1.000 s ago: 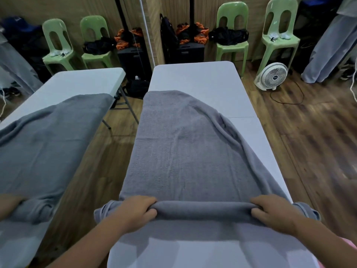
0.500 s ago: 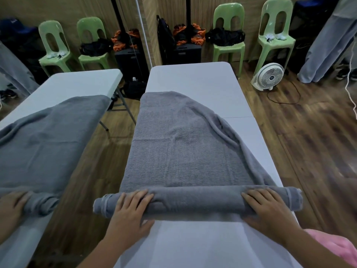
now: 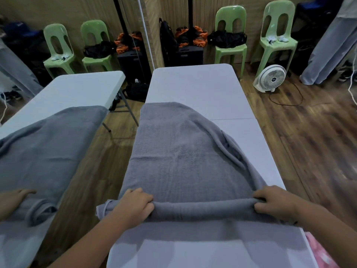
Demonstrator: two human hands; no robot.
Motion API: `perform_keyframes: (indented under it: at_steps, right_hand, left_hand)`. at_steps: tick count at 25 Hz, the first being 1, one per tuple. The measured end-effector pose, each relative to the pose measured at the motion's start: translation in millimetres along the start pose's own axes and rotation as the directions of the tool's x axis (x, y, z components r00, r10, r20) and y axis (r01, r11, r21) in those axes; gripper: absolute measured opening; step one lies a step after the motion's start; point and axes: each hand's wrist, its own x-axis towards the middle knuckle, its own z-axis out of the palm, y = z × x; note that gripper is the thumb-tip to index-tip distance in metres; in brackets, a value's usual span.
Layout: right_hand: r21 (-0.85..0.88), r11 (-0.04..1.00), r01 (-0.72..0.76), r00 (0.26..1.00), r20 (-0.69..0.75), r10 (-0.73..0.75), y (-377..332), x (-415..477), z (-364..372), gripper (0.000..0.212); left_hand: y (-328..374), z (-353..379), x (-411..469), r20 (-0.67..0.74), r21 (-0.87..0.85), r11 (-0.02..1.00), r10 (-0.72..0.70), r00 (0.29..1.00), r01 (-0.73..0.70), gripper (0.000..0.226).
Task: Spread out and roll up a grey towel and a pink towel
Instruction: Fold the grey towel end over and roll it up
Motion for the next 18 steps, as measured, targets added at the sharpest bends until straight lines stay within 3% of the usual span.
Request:
perform_keyframes:
  at_steps: [1,3,5,7,9,12,18]
  right_hand:
    - [0.029,0.999,-0.026,0.998,-0.055,0.027,3,7,0,0.029]
    - [-0.024,0.994,-0.103,0.96,-0.262,0.093,9,13,11,0.023]
    - [-0.193,0.972,-0.135,0.882,-0.47,0.029,14,10,29,0.03]
    - [-0.252,0.962,-0.105,0.803,-0.592,-0.067,2,3,49,0.037]
    - [-0.219,0.974,-0.064,0.768,-0.634,-0.092,-18,4,68,0.043]
    - [-0.195,0.98,-0.031,0.802,-0.59,-0.092,-37,19,78,0.057]
    - [-0.125,0.991,0.037,0.779,-0.618,-0.107,-32,82,-1,0.043]
  left_hand:
    - [-2,-1,8,-0.011,0.004,0.999,-0.043,0.999,0.043,0.029]
    - [-6,4,18,-0.229,0.023,0.993,-0.111,0.967,0.119,0.027]
    - [-2,12,14,-0.394,-0.029,0.988,-0.148,0.907,0.149,0.029]
    - [13,24,3,-0.411,-0.081,0.992,-0.123,0.903,0.098,0.034]
    - [33,37,-4,-0.367,-0.079,0.996,-0.07,0.927,0.044,0.041]
    - [61,45,13,-0.3,-0.087,0.996,-0.026,0.954,0.0,0.049]
    - [120,2,122,-0.289,-0.055,0.994,0.071,0.955,-0.09,0.052]
